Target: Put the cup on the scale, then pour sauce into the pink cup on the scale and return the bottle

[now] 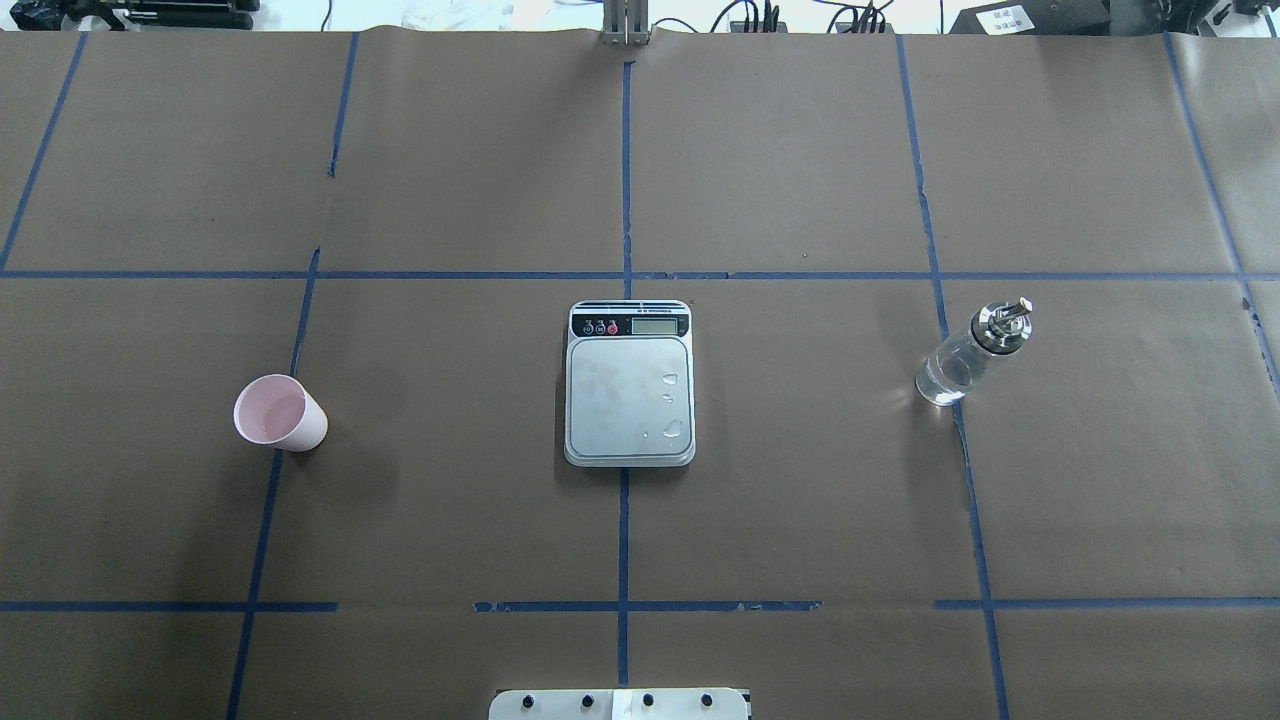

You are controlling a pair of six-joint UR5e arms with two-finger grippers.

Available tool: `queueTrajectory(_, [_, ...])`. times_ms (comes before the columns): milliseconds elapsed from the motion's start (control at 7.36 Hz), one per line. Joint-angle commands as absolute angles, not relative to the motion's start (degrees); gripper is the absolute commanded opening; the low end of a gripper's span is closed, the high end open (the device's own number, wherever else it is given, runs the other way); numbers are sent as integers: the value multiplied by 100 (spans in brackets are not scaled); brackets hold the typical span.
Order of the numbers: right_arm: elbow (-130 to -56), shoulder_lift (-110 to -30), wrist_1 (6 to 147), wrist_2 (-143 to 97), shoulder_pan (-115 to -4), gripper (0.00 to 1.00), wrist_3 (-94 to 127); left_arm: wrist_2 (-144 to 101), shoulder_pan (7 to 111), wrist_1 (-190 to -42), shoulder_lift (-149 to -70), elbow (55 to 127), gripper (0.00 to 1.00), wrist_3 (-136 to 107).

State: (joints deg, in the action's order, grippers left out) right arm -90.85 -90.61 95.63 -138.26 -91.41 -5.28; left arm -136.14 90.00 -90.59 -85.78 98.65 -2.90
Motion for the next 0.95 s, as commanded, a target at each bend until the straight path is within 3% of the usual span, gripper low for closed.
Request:
queueTrajectory(0, [-9088,-9070,9562,-13834,-9141,100,-527,-13623,9000,-9070,-8578,9879,100,-281])
queueTrajectory(408, [-9123,-9035,9562,-13834,-9141,100,-519,-13605,8991,-9018,-8980,10237,100,-334])
queueTrajectory(679, [-9176,-9053,9562,-13869,-9141,100,-519,-13658,8790,-9078,-9175,11131,100,-343])
queueTrajectory(815, [-9263,-9061,9571,-13921,-9141,100,-510,-13737,8572,-9210,-9193,11205,100,-447])
